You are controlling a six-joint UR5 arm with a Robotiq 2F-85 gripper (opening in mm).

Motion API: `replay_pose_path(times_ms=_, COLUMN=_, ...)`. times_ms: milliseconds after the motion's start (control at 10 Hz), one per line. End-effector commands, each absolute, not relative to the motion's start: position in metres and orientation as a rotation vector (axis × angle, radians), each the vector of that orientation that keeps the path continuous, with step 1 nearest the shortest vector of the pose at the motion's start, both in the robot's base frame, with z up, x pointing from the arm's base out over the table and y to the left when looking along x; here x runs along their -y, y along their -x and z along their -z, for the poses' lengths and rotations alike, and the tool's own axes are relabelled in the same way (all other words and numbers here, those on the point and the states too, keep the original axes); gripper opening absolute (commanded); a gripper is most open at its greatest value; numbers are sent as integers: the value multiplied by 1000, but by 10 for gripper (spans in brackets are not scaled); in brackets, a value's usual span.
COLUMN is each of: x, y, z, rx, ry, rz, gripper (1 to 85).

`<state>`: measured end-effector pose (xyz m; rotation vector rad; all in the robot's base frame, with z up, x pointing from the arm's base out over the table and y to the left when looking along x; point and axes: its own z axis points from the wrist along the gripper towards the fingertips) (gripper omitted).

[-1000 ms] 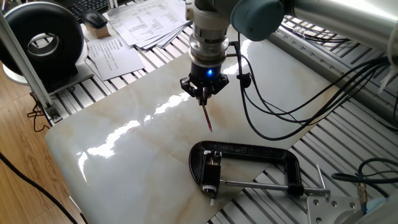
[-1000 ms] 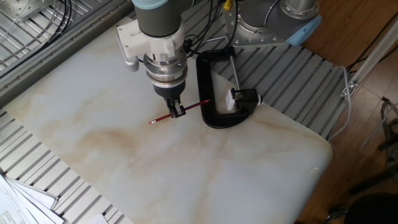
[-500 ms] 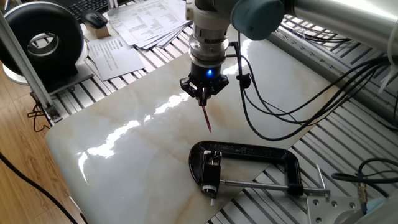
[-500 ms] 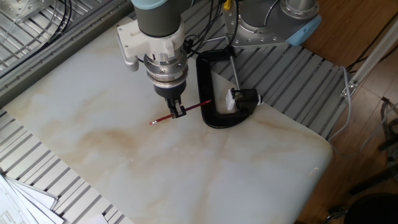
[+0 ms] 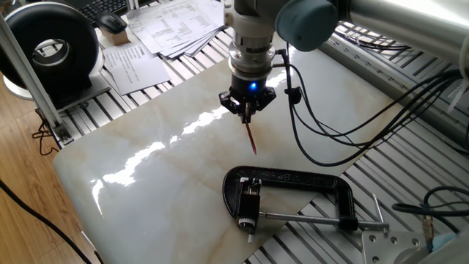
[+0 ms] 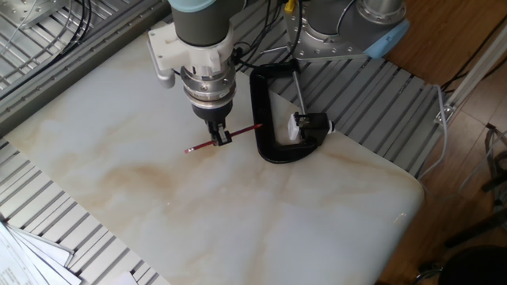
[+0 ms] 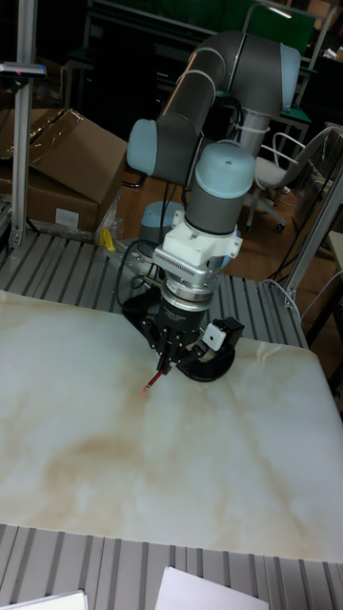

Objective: Insert the pencil into the pencil sharpener

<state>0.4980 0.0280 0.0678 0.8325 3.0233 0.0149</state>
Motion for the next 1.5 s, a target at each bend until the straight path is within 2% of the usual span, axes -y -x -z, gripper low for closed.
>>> replay_pose_path(times_ms=0, x=-20, y=-492, z=-67, rx=-3018, ry=-841, rz=9, gripper=13)
replay_pose_path(times_ms=400, x=-29, y=-487, z=-64, rx=-3000, ry=-836, rz=46, gripper=13)
replay_pose_path(times_ms=900, x=-60, y=-487, z=-66, rx=-3009, ry=-839, rz=-52, gripper=13)
replay_pose_path(times_ms=1200, x=-72, y=-479, z=-57, rx=-2997, ry=-835, rz=-6, gripper=13)
replay_pose_path(times_ms=1400, x=-81, y=-477, z=-58, rx=-3000, ry=-836, rz=-32, gripper=13)
